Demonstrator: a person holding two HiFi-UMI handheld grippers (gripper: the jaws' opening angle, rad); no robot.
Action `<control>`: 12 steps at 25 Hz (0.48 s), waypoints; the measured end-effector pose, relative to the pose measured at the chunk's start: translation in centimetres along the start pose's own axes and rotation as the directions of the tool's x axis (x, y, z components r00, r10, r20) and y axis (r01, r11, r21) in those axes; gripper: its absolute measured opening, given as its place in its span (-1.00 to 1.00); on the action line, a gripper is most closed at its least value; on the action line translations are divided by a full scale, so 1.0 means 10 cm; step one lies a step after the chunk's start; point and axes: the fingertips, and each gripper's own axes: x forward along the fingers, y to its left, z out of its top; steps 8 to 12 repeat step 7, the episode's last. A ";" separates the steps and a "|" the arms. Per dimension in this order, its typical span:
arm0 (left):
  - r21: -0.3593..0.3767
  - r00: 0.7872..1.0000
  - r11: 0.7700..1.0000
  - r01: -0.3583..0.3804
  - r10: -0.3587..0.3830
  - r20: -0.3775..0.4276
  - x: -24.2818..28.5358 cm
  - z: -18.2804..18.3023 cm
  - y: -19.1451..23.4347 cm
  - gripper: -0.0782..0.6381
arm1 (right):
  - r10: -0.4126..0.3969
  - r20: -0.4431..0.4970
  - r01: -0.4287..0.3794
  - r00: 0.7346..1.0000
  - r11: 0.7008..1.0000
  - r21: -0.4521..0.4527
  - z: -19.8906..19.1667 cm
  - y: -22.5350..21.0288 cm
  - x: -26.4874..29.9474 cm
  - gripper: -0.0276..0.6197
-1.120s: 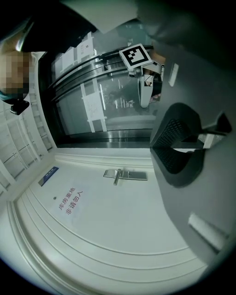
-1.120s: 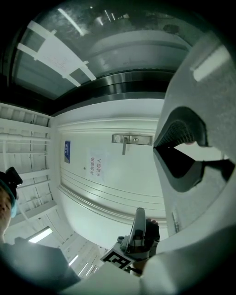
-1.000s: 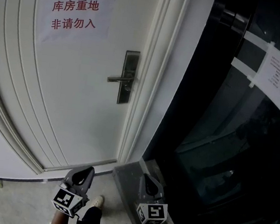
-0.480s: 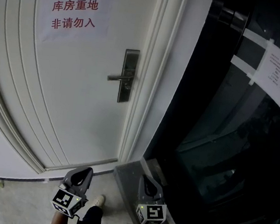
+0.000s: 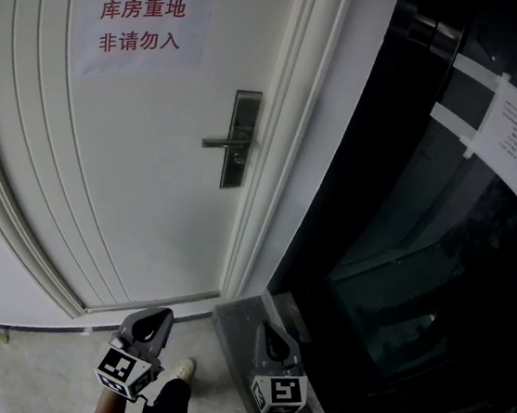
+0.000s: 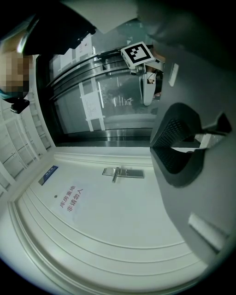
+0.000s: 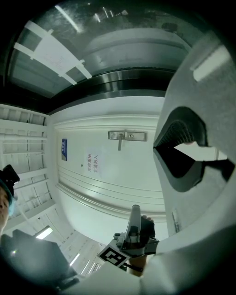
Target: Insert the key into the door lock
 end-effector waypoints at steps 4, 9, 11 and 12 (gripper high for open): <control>-0.001 1.000 1.000 -0.002 0.002 0.002 -0.01 0.00 0.01 -0.77 | 0.001 -0.012 -0.001 1.000 1.000 0.010 -0.05 0.02 0.01 -0.92; 0.000 1.000 1.000 -0.002 0.002 0.000 -0.02 -0.01 0.02 -0.77 | 0.002 -0.016 -0.002 1.000 1.000 0.007 -0.07 0.04 0.01 -0.92; 0.000 1.000 1.000 -0.002 0.002 0.000 -0.02 -0.01 0.02 -0.77 | 0.002 -0.016 -0.002 1.000 1.000 0.007 -0.07 0.04 0.01 -0.92; 0.000 1.000 1.000 -0.002 0.002 0.000 -0.02 -0.01 0.02 -0.77 | 0.002 -0.016 -0.002 1.000 1.000 0.007 -0.07 0.04 0.01 -0.92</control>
